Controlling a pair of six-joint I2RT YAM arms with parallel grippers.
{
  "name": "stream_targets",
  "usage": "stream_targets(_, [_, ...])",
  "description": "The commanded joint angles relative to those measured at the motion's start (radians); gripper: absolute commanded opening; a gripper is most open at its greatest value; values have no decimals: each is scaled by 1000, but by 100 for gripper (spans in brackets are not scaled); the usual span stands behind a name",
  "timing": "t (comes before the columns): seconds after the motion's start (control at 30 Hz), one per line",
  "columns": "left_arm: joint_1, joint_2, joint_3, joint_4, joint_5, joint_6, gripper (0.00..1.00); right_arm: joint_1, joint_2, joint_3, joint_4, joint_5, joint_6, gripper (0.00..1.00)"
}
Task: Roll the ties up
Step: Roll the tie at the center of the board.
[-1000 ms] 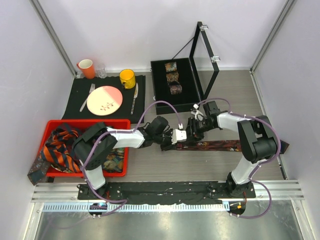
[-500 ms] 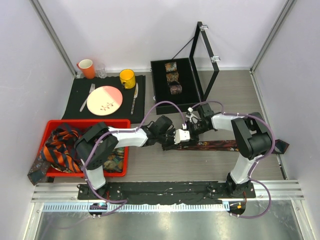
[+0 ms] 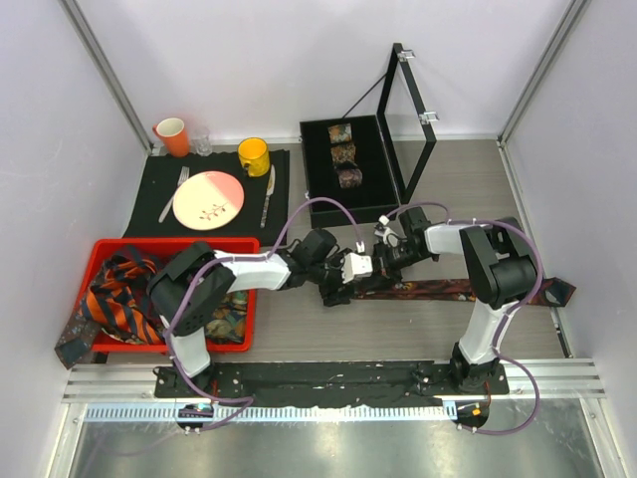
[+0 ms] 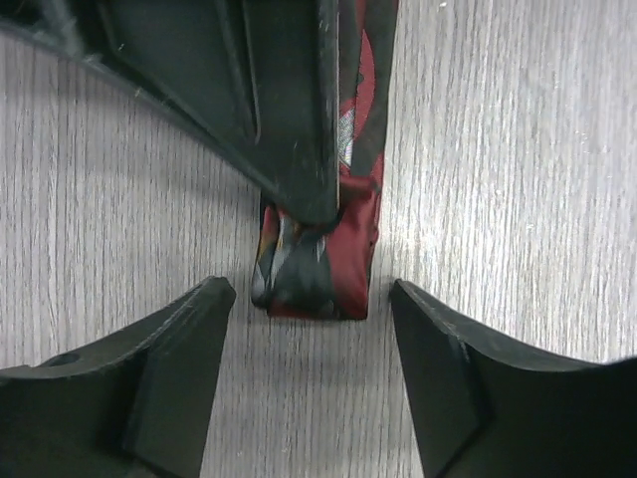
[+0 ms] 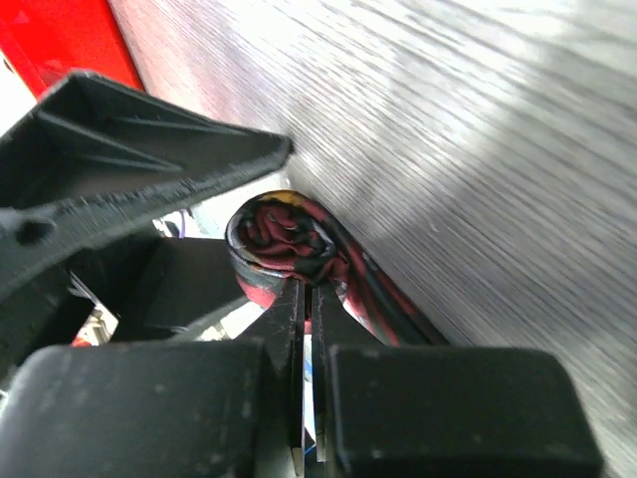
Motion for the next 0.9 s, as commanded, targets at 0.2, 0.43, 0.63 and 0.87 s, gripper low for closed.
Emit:
stream_targets(0.2, [26, -1, -72, 241, 107, -97, 83, -60, 39, -40, -64, 337, -119, 1])
stream_targets(0.43, [20, 81, -23, 355, 128, -177, 81, -58, 39, -48, -59, 364, -112, 1])
stream_targets(0.63, [5, 120, -13, 408, 150, -243, 71, -55, 40, -60, -29, 361, -96, 1])
stream_targets(0.87, [-9, 52, -43, 223, 39, -87, 31, -25, 37, -57, 63, 290, -47, 1])
